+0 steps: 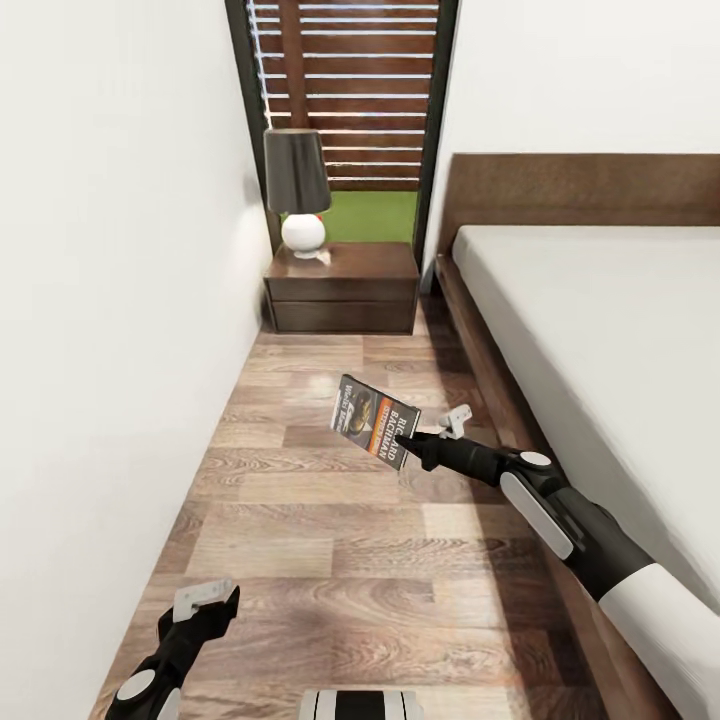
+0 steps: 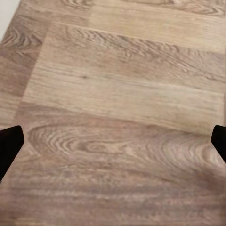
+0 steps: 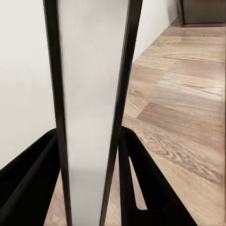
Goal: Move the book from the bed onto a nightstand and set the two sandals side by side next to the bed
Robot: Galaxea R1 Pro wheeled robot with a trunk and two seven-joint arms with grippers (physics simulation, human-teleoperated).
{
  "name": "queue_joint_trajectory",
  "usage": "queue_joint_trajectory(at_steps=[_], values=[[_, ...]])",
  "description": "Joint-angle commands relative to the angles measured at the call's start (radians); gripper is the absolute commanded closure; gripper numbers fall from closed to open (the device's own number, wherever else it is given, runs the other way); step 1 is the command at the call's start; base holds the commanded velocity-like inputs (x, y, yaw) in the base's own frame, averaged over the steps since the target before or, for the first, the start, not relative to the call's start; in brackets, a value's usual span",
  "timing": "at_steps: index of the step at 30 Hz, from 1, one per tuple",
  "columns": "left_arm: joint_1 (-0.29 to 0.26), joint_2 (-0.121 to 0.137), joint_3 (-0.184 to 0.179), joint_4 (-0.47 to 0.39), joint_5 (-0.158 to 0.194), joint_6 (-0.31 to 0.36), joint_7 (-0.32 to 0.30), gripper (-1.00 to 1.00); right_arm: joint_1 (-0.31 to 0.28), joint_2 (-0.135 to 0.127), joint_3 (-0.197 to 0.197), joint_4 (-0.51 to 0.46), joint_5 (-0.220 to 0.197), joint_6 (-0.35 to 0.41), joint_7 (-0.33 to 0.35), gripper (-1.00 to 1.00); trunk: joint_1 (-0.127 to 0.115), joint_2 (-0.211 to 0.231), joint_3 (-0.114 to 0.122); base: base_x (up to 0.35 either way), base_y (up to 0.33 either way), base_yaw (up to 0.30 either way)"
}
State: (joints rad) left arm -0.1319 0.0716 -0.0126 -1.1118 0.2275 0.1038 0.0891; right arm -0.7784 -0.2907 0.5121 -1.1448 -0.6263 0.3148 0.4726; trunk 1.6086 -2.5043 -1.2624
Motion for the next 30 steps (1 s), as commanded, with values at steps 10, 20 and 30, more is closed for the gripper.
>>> queue_joint_trajectory(at_steps=[10, 20, 30], values=[[0.000, 0.000, -0.001, -0.002, 0.009, 0.005, 0.005, -1.00, -0.001, -0.001, 0.002, -0.001, -0.013, 0.006, -0.001, 1.00, 0.000, 0.000, -0.001, 0.333, 0.000, 0.000], [0.000, 0.000, -0.002, 0.000, 0.009, 0.005, 0.006, -1.00, -0.001, -0.001, 0.000, -0.001, -0.014, 0.006, 0.003, 1.00, 0.000, 0.000, -0.001, 0.333, 0.000, 0.000], [0.000, 0.001, -0.001, -0.002, 0.009, 0.005, 0.005, -1.00, -0.001, -0.001, 0.000, -0.001, -0.014, 0.006, 0.003, 1.00, 0.000, 0.000, -0.001, 0.333, 0.000, 0.000]])
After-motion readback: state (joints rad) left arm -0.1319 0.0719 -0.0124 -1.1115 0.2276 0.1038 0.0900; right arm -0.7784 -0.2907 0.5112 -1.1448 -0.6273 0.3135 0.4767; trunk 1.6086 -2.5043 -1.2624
